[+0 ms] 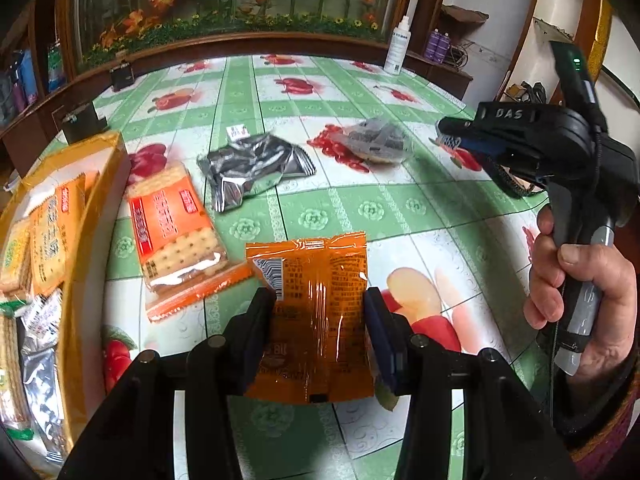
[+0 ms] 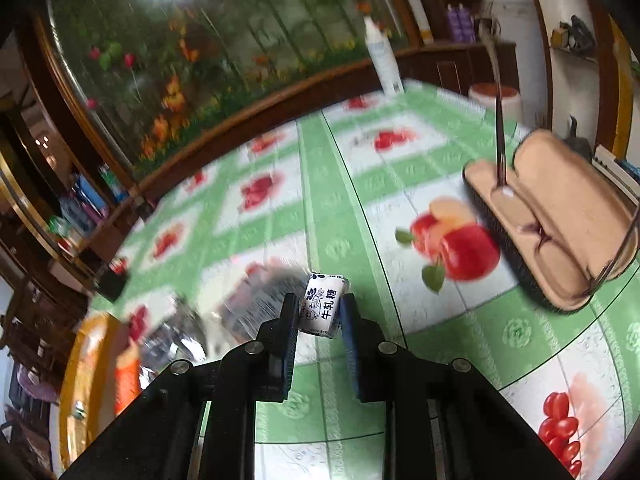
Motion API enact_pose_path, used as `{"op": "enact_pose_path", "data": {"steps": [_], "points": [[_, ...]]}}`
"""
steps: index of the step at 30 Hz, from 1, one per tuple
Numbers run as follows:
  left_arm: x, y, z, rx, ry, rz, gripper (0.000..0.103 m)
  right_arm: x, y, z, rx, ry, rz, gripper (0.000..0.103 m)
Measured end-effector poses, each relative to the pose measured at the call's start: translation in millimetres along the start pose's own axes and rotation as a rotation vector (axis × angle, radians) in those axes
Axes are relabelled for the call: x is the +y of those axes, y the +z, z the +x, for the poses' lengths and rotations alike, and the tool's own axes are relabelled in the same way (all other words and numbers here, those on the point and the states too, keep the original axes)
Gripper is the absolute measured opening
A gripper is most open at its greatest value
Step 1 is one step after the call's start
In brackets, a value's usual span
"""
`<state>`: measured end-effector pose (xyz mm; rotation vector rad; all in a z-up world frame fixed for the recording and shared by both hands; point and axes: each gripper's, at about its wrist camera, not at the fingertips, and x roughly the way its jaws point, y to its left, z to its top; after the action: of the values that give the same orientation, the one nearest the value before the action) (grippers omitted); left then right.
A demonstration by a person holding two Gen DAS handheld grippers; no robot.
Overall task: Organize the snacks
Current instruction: 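Grasp the small orange snack bag with the left gripper while the right gripper grasps a white milk candy, then carry the orange snack bag and milk candy into the white tray and release both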
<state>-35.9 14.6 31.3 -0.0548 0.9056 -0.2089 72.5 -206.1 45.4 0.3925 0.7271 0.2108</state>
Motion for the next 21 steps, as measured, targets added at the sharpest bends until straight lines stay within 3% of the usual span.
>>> {"op": "enact_pose_path", "data": {"steps": [6,10,21], "points": [[8,8,-14,-0.043,0.014,-0.014,0.046,40,-5,-12,-0.05,0.16,-0.126,0.023],[18,11,-24,-0.069,0.028,-0.032,0.046,68,-18,-8,-0.019,0.244,-0.224,0.023],[41,13,-40,-0.102,0.029,-0.088,0.046,107,-48,6,0.034,0.253,-0.378,0.023]]}}
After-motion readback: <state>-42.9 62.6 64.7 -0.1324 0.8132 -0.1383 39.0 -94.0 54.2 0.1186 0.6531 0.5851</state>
